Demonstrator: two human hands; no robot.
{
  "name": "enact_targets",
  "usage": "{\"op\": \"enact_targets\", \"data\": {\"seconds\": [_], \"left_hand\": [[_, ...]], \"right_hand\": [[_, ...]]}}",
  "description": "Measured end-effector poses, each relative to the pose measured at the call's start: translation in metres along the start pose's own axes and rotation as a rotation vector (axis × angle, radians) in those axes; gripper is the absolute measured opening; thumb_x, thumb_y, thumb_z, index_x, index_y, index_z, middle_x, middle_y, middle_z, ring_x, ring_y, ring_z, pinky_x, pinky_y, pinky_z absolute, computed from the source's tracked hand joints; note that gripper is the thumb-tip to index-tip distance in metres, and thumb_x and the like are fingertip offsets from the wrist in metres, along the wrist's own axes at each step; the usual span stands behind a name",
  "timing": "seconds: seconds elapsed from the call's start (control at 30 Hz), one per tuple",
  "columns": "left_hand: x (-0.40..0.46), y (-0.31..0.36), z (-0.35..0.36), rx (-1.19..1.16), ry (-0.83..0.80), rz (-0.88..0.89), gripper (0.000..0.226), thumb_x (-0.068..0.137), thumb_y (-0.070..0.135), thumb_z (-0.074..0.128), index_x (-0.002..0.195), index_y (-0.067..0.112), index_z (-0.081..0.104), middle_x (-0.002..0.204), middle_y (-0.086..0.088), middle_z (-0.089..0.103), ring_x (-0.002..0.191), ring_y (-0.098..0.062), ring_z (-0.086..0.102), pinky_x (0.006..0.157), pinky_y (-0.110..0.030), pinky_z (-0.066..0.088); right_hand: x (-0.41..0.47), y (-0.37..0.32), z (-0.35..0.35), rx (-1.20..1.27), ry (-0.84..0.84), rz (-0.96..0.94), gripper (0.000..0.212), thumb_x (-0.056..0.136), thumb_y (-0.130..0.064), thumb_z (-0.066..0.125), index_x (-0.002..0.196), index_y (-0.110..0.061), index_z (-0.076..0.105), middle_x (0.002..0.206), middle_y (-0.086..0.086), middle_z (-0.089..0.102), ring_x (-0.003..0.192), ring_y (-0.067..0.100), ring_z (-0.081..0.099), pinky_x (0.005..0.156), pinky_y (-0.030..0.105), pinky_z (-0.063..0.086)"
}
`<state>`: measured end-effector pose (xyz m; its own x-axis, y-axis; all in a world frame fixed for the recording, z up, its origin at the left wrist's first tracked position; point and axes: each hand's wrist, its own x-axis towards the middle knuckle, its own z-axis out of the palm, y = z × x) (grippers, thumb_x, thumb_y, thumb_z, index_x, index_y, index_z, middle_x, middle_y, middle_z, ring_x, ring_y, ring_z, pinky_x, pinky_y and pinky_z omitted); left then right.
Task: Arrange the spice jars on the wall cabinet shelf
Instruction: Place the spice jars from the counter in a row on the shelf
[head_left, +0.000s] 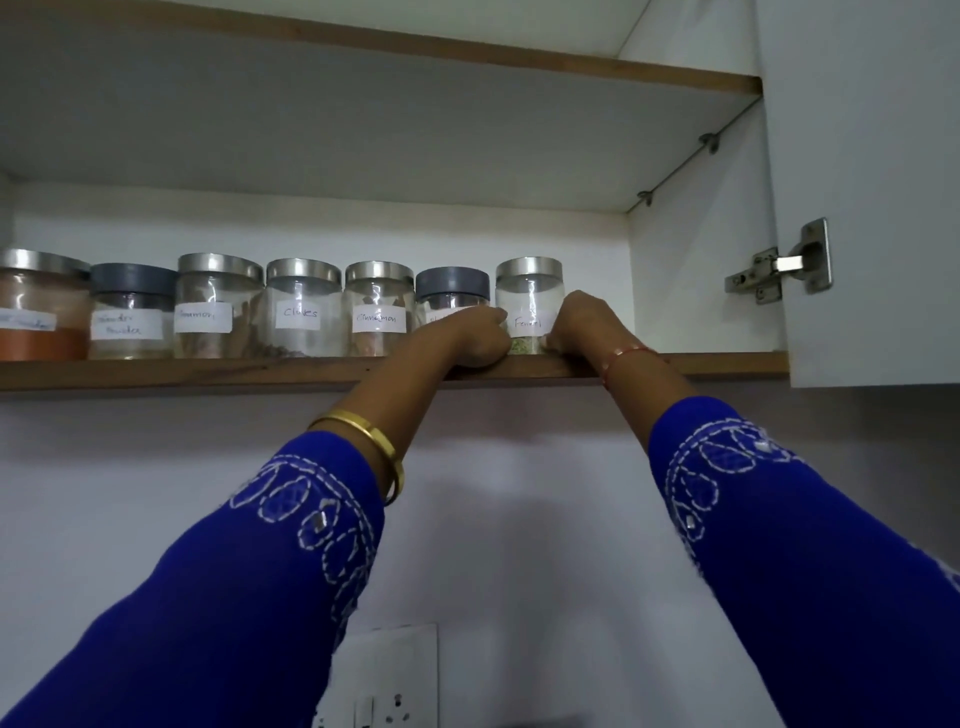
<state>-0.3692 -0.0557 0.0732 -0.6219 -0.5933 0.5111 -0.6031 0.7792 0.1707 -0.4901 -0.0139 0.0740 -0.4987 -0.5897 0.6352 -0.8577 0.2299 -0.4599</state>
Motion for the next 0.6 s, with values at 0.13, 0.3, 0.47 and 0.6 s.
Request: {"op": "enact_targets", "data": {"seconds": [0.13,0.3,0.47,0.6], "left_hand": [[-0.002,0.001,-0.001,0.017,-0.01,-0.006,0.046,0.096,0.012,0.034,0.142,0.007,0.031,0.151,-0.014,0.029,0.138,-0.027,0.029,0.109,-0.031,0.026],[-0.001,-0.003,0.003,-0.065,0.086,-0.038,0.046,0.089,0.01,0.045,0.135,0.006,0.043,0.141,-0.013,0.044,0.129,-0.027,0.042,0.1,-0.029,0.034],[-0.025,-0.003,0.018,-0.169,0.565,0.101,0.036,0.086,0.011,0.048,0.118,0.016,0.063,0.116,-0.007,0.067,0.106,-0.023,0.062,0.09,-0.031,0.048],[-0.081,0.001,0.045,-0.119,0.709,0.302,0.031,0.081,0.003,0.05,0.106,0.008,0.069,0.105,-0.01,0.07,0.098,-0.027,0.063,0.084,-0.024,0.042]], "right_hand": [[0.0,0.0,-0.002,-0.023,-0.015,0.0,0.031,0.092,-0.007,0.053,0.122,0.004,0.051,0.127,0.02,0.056,0.117,0.031,0.054,0.093,0.031,0.044],[-0.004,0.007,-0.005,0.172,0.005,-0.007,0.018,0.092,-0.005,0.047,0.074,-0.003,0.049,0.078,0.008,0.054,0.085,0.027,0.054,0.057,0.018,0.039],[-0.03,0.015,-0.012,0.437,0.206,-0.131,0.024,0.086,-0.001,0.052,0.104,0.008,0.066,0.11,0.019,0.068,0.108,0.028,0.061,0.088,0.028,0.047],[-0.071,0.017,-0.014,0.6,0.203,-0.193,0.028,0.084,-0.006,0.06,0.111,-0.003,0.068,0.115,0.011,0.069,0.108,0.02,0.063,0.093,0.021,0.046]]}}
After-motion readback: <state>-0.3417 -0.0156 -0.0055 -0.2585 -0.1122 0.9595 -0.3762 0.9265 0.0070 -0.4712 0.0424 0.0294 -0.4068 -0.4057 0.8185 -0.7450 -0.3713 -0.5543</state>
